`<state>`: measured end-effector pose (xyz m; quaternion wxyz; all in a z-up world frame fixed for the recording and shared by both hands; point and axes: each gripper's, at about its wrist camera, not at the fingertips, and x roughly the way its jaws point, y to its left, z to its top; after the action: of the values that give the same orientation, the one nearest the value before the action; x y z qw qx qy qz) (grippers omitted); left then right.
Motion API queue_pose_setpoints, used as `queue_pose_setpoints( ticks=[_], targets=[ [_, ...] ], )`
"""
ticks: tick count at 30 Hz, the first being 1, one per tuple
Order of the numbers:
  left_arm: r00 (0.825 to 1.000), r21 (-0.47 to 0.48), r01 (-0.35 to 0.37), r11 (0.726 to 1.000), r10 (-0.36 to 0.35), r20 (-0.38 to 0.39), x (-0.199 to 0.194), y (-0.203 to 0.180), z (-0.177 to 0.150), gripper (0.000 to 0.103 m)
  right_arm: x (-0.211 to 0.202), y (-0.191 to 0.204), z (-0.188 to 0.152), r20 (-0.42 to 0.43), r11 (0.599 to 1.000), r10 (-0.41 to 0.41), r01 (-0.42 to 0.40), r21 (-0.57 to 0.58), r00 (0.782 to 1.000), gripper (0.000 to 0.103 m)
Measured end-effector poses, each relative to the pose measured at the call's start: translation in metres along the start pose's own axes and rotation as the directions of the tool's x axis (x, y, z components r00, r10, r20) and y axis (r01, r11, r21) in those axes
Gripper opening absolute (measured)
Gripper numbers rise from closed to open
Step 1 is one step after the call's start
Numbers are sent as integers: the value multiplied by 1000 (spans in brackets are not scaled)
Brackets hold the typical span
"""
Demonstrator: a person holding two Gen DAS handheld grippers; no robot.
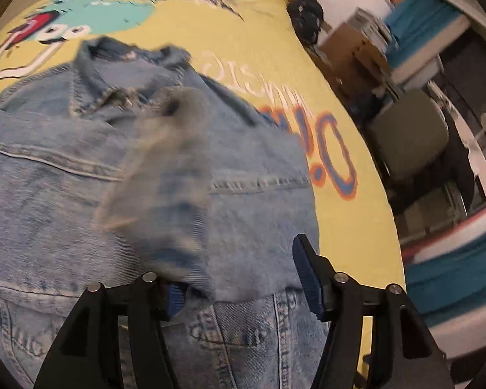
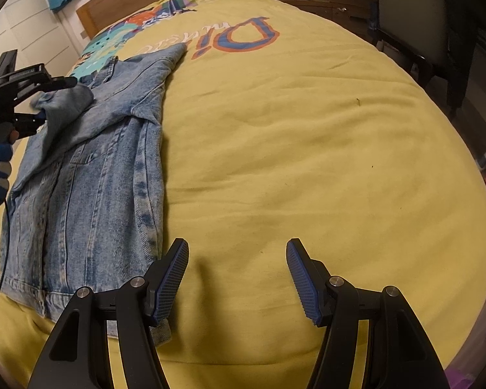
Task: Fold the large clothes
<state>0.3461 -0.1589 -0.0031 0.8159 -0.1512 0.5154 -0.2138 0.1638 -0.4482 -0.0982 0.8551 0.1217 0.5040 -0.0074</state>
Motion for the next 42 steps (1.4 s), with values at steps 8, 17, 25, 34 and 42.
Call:
queue_pose_setpoints(
  ticks=[8, 17, 25, 34, 42],
  targets=[
    [1000, 125, 15, 992, -14, -9, 3, -29, -12, 55, -3, 8, 5, 6, 1000, -1, 1, -21, 1000, 64],
    [996, 129, -66, 989, 59, 63, -44, 21, -17, 55, -1, 44, 31, 26, 995, 15, -13, -100, 1000, 64],
    [975, 23, -210, 978, 207, 79, -89, 121, -22, 55, 20, 124, 63, 22, 969, 70, -63, -241, 997, 64],
    [961, 11, -269, 963, 268, 65, -112, 188, -37, 55, 65, 257, 110, 6, 898, 162, -145, -415, 987, 64],
    [965, 29, -262, 965, 262, 11, -107, 218, -50, 55, 120, 309, 116, -56, 858, 90, -106, -503, 994, 64]
  ],
)
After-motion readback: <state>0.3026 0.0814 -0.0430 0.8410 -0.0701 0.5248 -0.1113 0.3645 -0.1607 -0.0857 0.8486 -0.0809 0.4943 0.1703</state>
